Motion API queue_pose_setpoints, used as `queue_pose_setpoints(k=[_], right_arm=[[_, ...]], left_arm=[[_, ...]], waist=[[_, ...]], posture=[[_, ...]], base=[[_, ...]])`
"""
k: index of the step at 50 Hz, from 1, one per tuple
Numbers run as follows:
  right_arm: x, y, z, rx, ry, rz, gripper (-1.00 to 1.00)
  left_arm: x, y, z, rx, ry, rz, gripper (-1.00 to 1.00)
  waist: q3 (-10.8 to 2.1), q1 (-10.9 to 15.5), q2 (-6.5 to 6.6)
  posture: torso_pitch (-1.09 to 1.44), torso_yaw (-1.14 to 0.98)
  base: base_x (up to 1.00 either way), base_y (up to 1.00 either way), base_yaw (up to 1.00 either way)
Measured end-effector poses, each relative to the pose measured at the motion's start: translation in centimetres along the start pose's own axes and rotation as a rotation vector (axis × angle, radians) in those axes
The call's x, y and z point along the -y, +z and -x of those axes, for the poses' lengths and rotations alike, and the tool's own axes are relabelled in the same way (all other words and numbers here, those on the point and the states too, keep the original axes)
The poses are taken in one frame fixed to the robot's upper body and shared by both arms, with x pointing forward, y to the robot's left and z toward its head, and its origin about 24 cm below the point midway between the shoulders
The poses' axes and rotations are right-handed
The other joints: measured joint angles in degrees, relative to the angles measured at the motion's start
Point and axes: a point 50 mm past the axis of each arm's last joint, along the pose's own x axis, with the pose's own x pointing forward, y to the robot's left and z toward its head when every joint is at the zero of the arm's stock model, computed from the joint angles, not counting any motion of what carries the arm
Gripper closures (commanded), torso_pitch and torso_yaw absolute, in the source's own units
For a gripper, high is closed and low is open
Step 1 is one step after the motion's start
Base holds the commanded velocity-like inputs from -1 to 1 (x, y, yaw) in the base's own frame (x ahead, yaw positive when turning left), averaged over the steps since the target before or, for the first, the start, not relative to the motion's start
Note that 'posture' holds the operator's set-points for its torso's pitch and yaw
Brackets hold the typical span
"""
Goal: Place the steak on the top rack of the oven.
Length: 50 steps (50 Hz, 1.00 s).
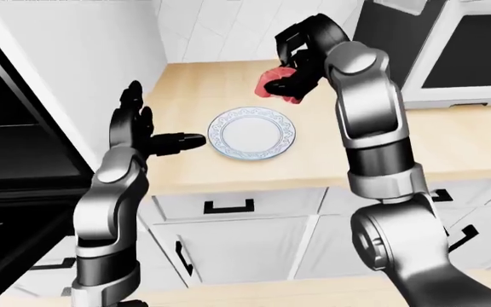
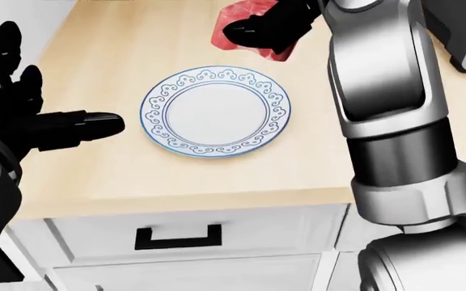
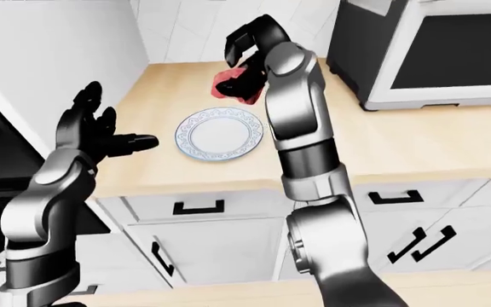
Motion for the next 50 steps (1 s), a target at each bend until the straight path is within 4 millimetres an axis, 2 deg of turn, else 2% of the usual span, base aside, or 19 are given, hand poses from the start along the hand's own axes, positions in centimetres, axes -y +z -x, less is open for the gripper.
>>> queue_pose_setpoints(k=[3,5,6,10,16,19,20,22,24,25,29,31,33,38,43,46,47,50], right_arm=[[-0.1,-0.2,-0.1,-0.007,0.004,-0.003,1.00],[0.0,-0.4,-0.1,-0.013,0.002,-0.006,1.00],[0.1,-0.6,-0.1,-0.019,-0.004,-0.008,1.00],[0.6,-1.7,-0.2,-0.064,-0.026,-0.021,1.00],[0.3,-1.5,-0.2,-0.048,-0.021,-0.017,1.00],[0.3,-1.3,-0.1,-0.042,-0.019,-0.016,1.00],[0.2,-1.0,-0.1,-0.033,-0.017,-0.015,1.00],[-0.5,-1.1,-0.2,-0.029,0.006,-0.010,1.00],[-1.0,-1.3,-0.4,-0.042,0.032,-0.010,1.00],[-1.0,-1.3,-0.4,-0.044,0.036,-0.012,1.00],[-0.3,-0.1,-0.1,0.010,0.008,-0.005,1.00],[-0.1,0.0,0.0,0.018,-0.002,-0.001,1.00],[0.1,-0.7,-0.1,-0.007,-0.008,-0.004,1.00],[0.1,-2.4,-0.5,-0.090,-0.011,-0.018,1.00],[-0.9,-1.7,-0.4,-0.059,0.027,-0.012,1.00],[-0.4,-0.6,-0.1,-0.005,0.012,-0.007,1.00],[-0.1,-0.5,0.0,0.004,-0.002,-0.008,1.00],[0.5,-1.3,0.0,-0.022,-0.032,-0.014,1.00]], left_arm=[[-0.1,-0.1,0.0,-0.007,0.003,-0.001,-1.00],[0.0,0.2,0.0,0.005,0.000,-0.002,-1.00],[0.2,0.2,0.1,0.009,-0.007,0.003,-1.00],[0.9,-0.5,0.1,-0.017,-0.042,0.001,-1.00],[0.5,0.0,0.1,0.003,-0.025,0.002,-1.00],[0.4,0.2,0.2,0.013,-0.024,0.001,-1.00],[0.3,0.3,0.2,0.016,-0.019,-0.001,-1.00],[-0.2,-0.2,0.2,0.001,0.002,0.000,-1.00],[-0.5,-0.6,0.1,-0.022,0.016,-0.001,-1.00],[-0.4,-0.6,0.1,-0.025,0.017,-0.002,-1.00],[-0.2,0.3,0.2,0.016,0.006,-0.002,-1.00],[0.0,0.4,0.2,0.024,-0.001,0.001,-1.00],[0.4,-0.2,0.2,0.001,-0.018,0.002,-1.00],[0.7,-0.7,0.0,-0.033,-0.034,0.001,-1.00],[-0.4,-0.3,0.2,-0.010,0.014,-0.002,-1.00],[-0.1,0.3,0.3,0.018,0.007,-0.002,-1.00],[0.2,0.4,0.3,0.025,-0.006,0.001,-1.00],[0.9,-0.2,0.3,0.003,-0.042,0.001,-1.00]], waist=[[0.45,0.0,-1.86],[0.25,-0.2,-3.95],[0.45,-0.7,-3.31],[0.50,-0.6,-2.66],[1.43,0.2,0.75],[1.86,0.1,3.81],[1.66,0.4,4.41],[2.04,0.7,3.93],[1.50,0.9,3.61],[1.25,0.9,3.06],[3.11,1.2,-0.51],[2.74,1.6,-2.43],[3.15,1.2,-1.24],[2.72,0.3,1.19],[1.09,0.8,-0.64],[0.36,0.7,-3.13],[0.65,0.2,-2.61],[0.49,0.1,-2.90]], posture=[[0.00,0.00],[0.00,0.00],[0.00,0.00],[0.00,0.00],[0.00,0.00],[0.00,0.00],[0.00,0.00],[0.00,0.00],[0.00,0.00],[0.00,0.00],[0.00,0.00],[0.00,0.00],[0.00,0.00],[0.00,0.00],[0.00,0.00],[0.00,0.00],[0.00,0.00],[0.00,0.00]], base=[[-0.10,0.00,0.00],[-0.09,0.00,0.00],[-0.10,-0.02,0.00],[-0.10,-0.04,0.00],[-0.08,-0.07,0.00],[-0.02,-0.19,0.00],[-0.01,-0.25,0.00],[0.00,-0.28,0.00],[0.00,-0.22,0.00],[0.00,-0.01,0.00],[0.00,0.00,0.00],[0.00,0.00,0.00],[0.00,0.00,0.00],[0.00,-0.15,0.00],[0.00,-0.28,0.00],[0.00,-0.29,0.00],[0.00,-0.31,0.00],[0.00,-0.31,0.00]])
